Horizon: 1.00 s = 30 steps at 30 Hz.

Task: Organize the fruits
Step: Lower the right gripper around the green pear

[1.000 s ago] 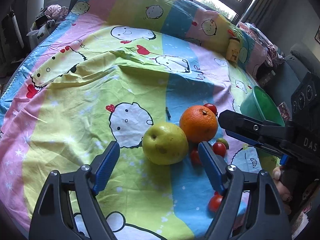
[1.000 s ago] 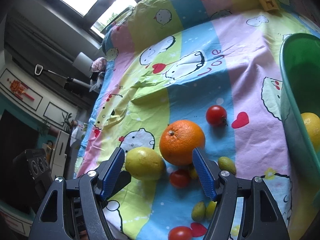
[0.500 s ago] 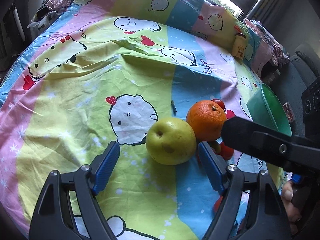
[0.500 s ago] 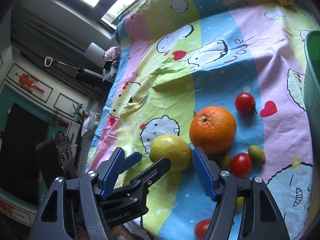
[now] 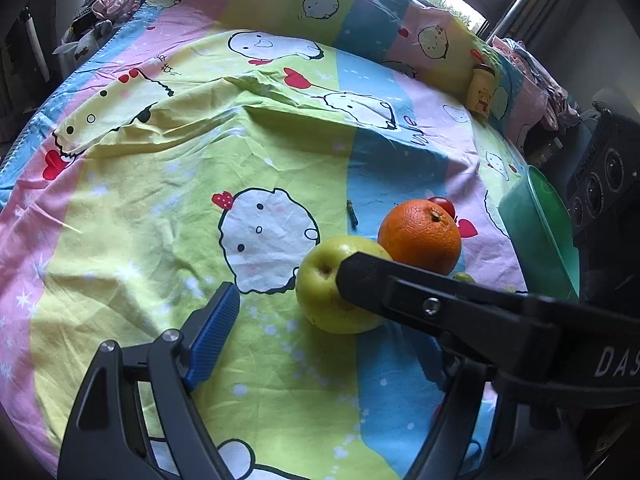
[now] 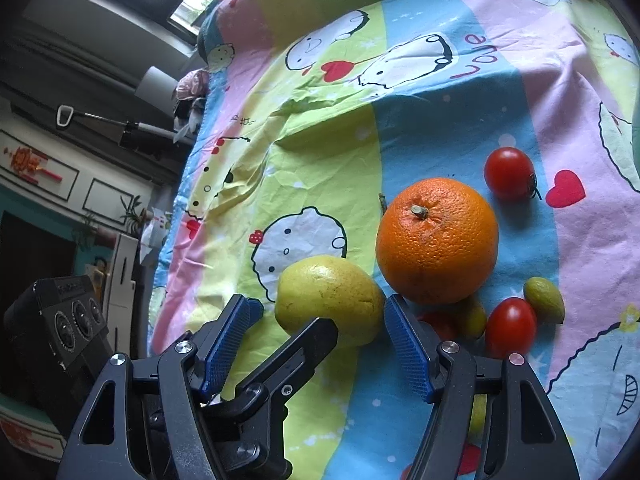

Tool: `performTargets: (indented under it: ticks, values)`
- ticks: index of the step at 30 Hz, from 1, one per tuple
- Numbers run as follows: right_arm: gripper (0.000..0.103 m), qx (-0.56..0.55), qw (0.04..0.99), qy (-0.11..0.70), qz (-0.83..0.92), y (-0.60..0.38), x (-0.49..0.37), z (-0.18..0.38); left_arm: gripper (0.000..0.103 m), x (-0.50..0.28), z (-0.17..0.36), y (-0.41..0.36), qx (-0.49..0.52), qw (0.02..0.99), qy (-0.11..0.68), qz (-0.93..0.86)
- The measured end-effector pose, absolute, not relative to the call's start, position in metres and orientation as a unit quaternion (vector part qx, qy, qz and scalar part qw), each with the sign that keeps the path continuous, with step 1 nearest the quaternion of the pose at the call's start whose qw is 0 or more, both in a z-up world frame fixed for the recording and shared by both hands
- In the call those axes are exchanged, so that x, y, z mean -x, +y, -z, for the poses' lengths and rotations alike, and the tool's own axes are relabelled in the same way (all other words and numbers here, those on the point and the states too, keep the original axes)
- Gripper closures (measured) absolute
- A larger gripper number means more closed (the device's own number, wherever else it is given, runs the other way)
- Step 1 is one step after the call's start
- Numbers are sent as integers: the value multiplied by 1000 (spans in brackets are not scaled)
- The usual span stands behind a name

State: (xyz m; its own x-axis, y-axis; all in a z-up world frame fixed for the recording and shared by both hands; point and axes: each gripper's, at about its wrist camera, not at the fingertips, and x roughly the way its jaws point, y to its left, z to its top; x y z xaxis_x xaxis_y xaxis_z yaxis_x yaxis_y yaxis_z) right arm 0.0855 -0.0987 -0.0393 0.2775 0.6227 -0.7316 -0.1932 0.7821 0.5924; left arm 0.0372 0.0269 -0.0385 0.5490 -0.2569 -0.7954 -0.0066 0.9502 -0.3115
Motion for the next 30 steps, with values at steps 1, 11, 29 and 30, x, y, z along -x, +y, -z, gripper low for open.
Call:
performTargets:
  ticks: [1, 11, 29, 30]
  values:
    - [32, -196, 775, 541, -262, -97, -86, 40, 22, -38, 39, 27, 142, 868, 470, 73]
    - [32, -189, 778, 547, -246, -94, -92, 40, 24, -42, 44, 28, 163, 862, 473, 81]
    - [32, -199, 763, 567, -240, -92, -104, 55, 38, -46, 46, 20, 161, 866, 462, 97]
    - [32, -197, 764, 566, -241, -91, -104, 55, 40, -46, 46, 20, 159, 867, 461, 99]
